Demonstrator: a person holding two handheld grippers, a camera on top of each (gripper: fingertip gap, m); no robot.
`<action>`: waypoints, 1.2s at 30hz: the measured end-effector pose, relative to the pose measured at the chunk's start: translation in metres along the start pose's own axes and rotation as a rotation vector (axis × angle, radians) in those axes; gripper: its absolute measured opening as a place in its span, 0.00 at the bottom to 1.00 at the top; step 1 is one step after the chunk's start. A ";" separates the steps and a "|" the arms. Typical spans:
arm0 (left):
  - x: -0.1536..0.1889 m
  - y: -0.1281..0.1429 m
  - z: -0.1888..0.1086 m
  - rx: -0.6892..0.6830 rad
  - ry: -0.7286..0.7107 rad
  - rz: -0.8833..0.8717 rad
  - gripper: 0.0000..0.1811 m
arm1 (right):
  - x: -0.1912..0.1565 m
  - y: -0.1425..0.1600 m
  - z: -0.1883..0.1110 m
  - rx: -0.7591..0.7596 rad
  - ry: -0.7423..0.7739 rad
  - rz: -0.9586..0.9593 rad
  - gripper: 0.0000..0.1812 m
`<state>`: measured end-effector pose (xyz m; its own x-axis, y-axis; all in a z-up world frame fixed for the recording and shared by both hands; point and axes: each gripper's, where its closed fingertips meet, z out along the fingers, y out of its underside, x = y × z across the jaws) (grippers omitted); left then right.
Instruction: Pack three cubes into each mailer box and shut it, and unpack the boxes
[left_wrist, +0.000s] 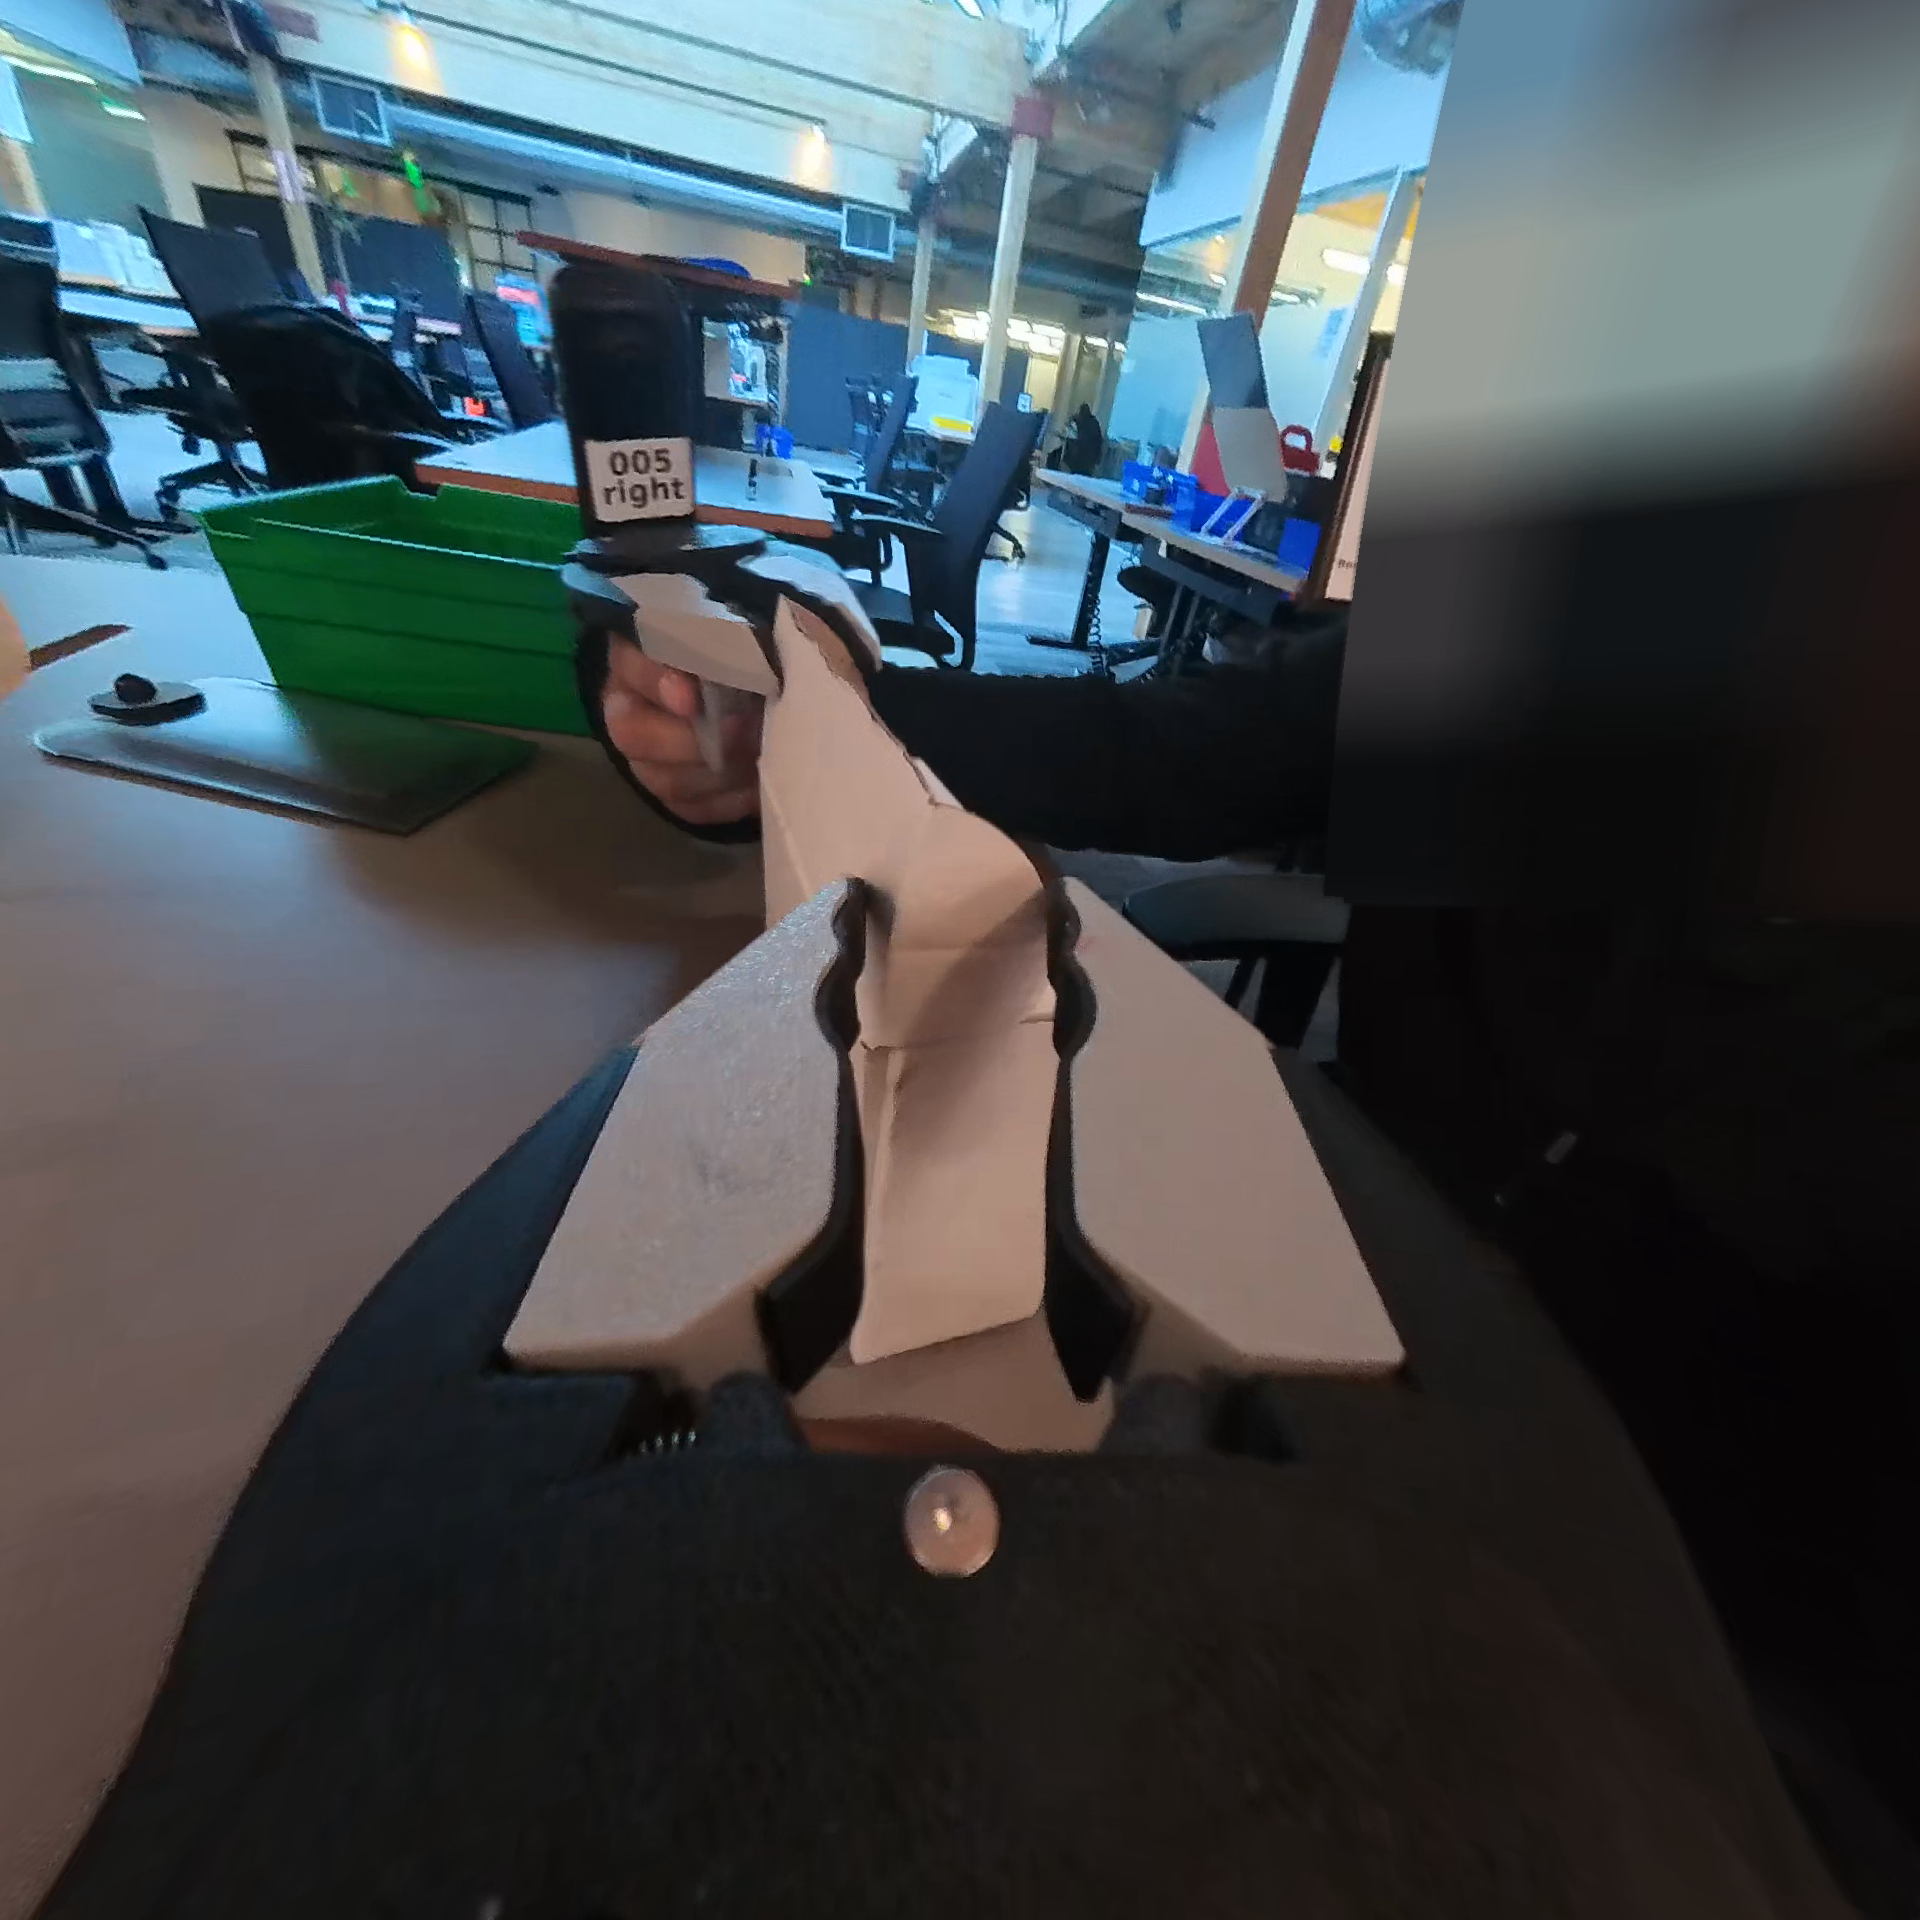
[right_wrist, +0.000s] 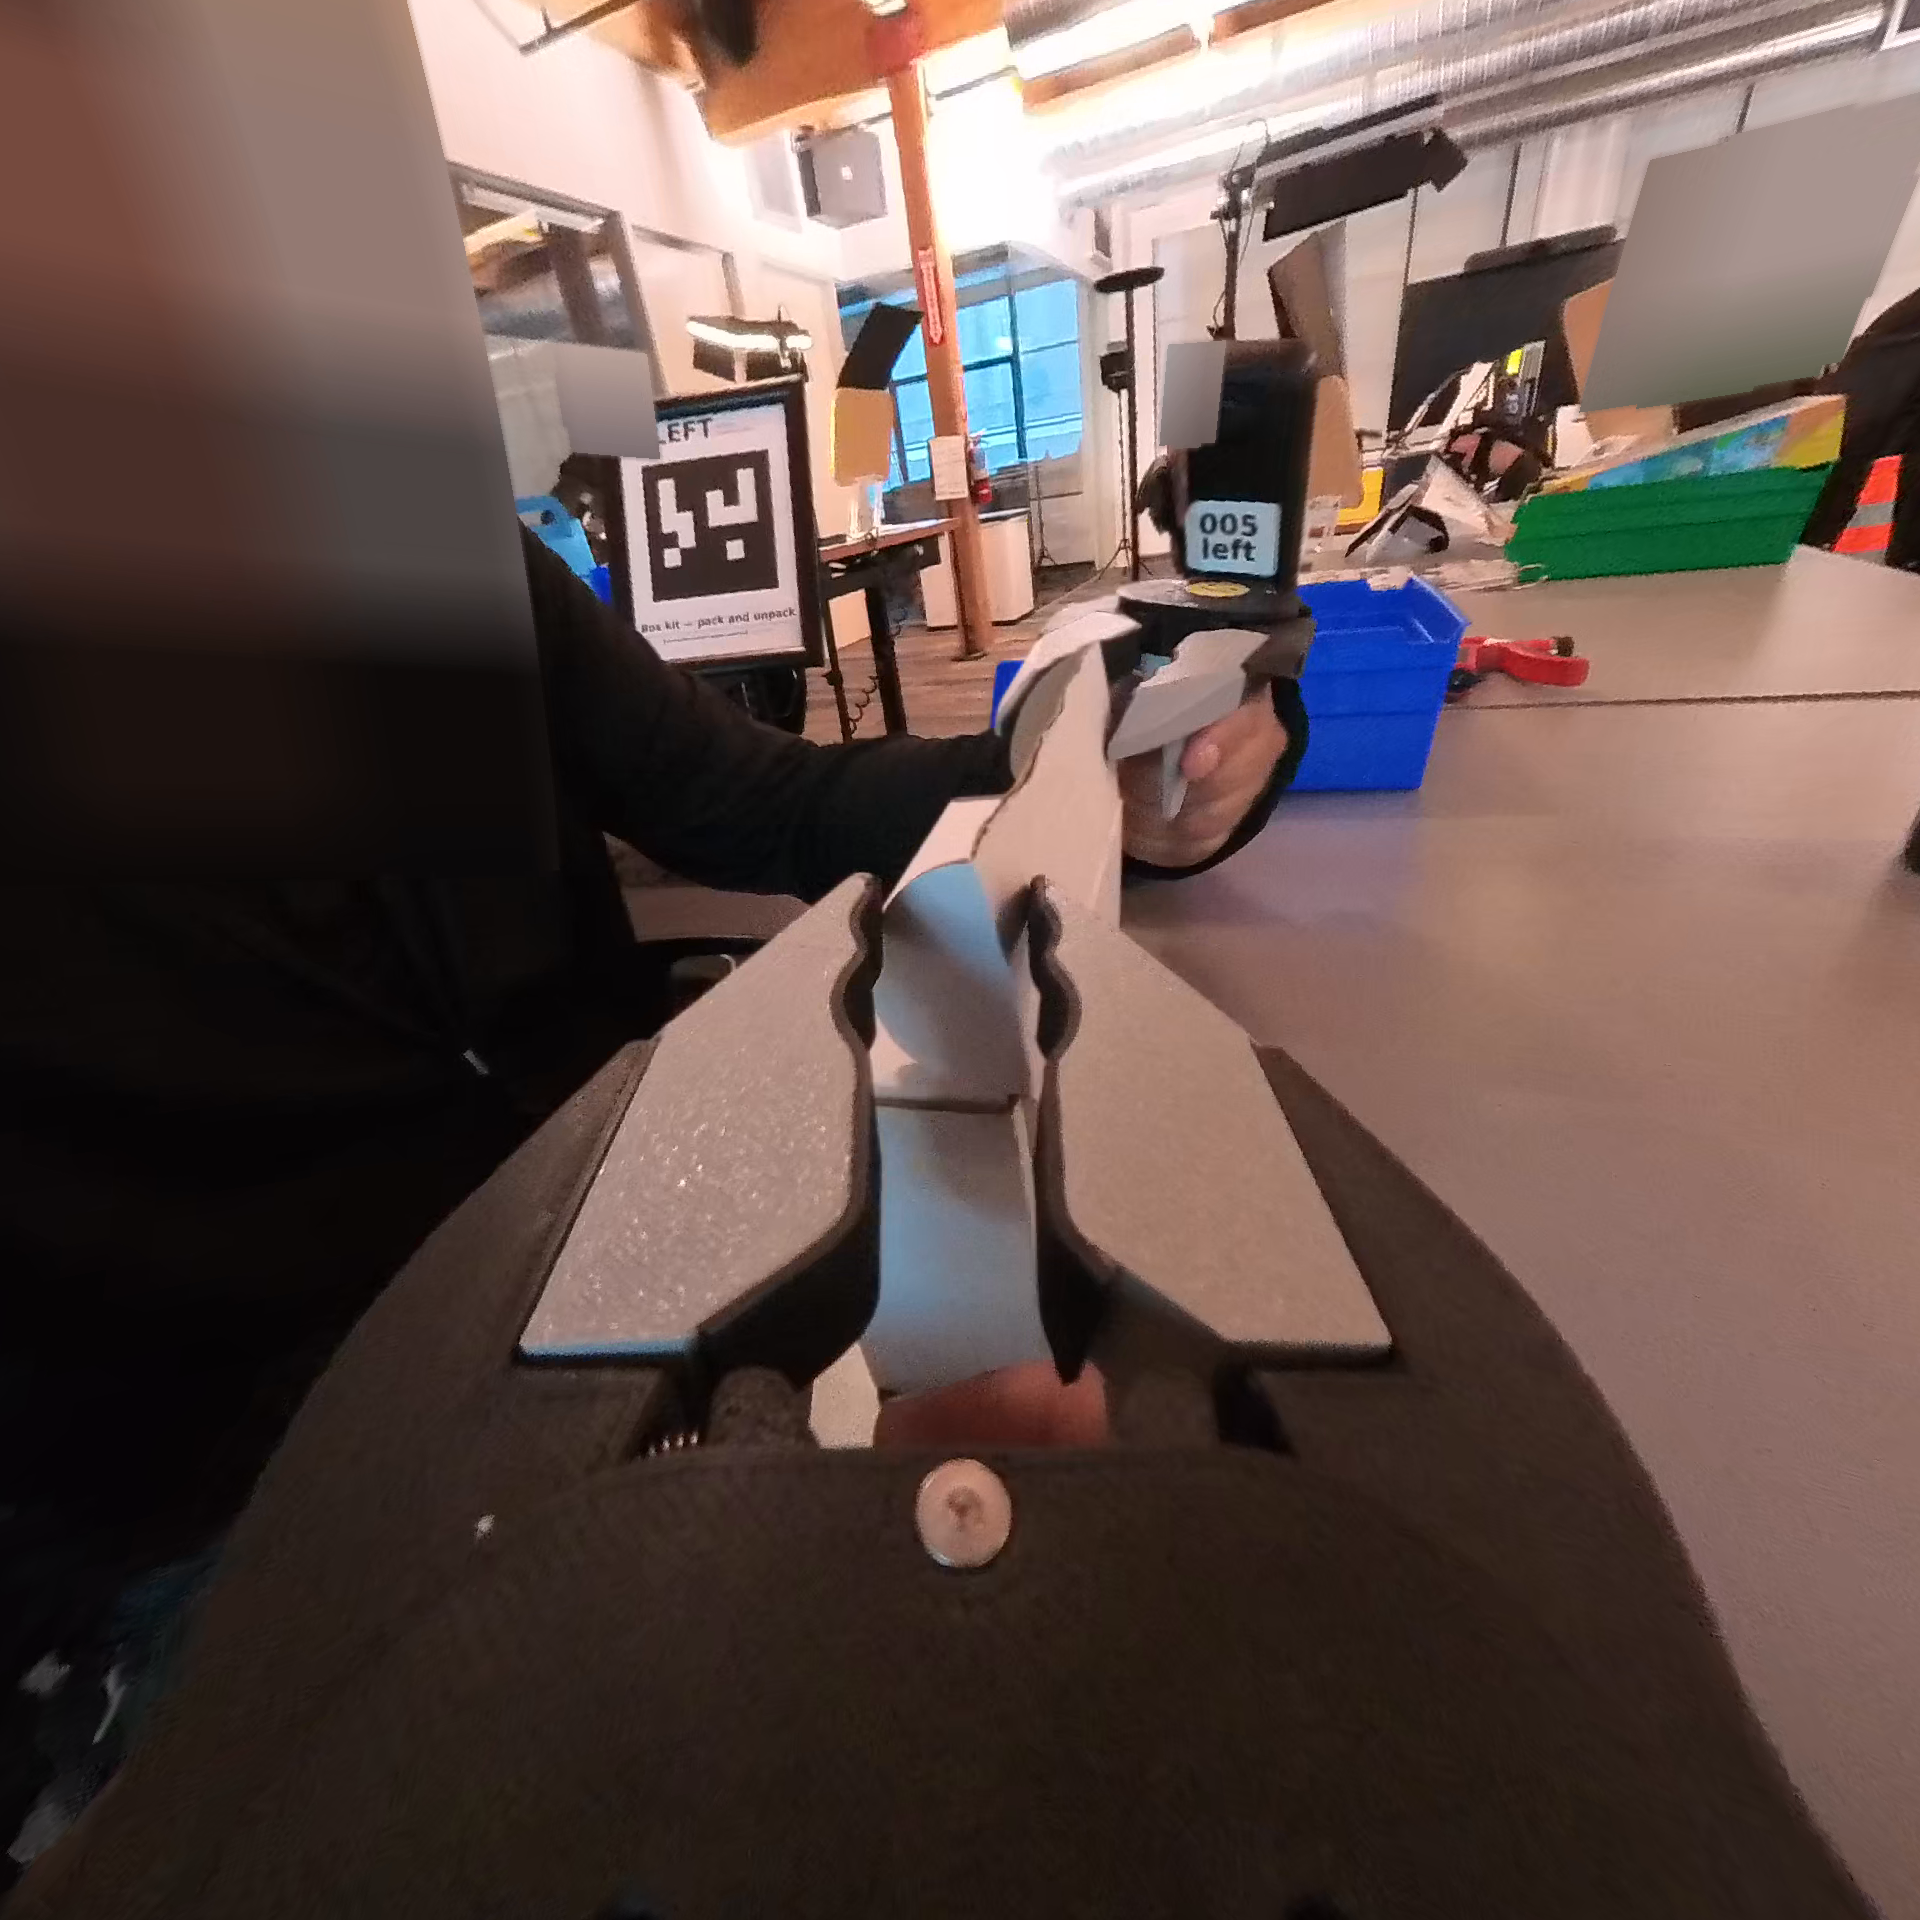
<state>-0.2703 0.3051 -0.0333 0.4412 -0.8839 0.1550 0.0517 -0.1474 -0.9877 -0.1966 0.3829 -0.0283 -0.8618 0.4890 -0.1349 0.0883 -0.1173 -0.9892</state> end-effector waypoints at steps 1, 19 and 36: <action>-0.001 0.000 0.000 0.000 -0.006 -0.003 0.18 | -0.001 0.000 0.001 -0.001 -0.001 -0.010 0.14; -0.005 0.004 0.015 -0.098 -0.147 0.062 0.17 | -0.006 -0.001 -0.001 0.001 -0.006 -0.024 0.14; 0.019 0.005 0.005 -0.061 -0.005 0.098 0.20 | -0.020 -0.004 -0.016 -0.004 -0.005 -0.033 0.20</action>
<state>-0.2573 0.2898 -0.0358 0.4458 -0.8933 0.0579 -0.0461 -0.0875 -0.9951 -0.1722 0.3875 -0.0223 -0.8666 0.4885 -0.1022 0.0622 -0.0975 -0.9933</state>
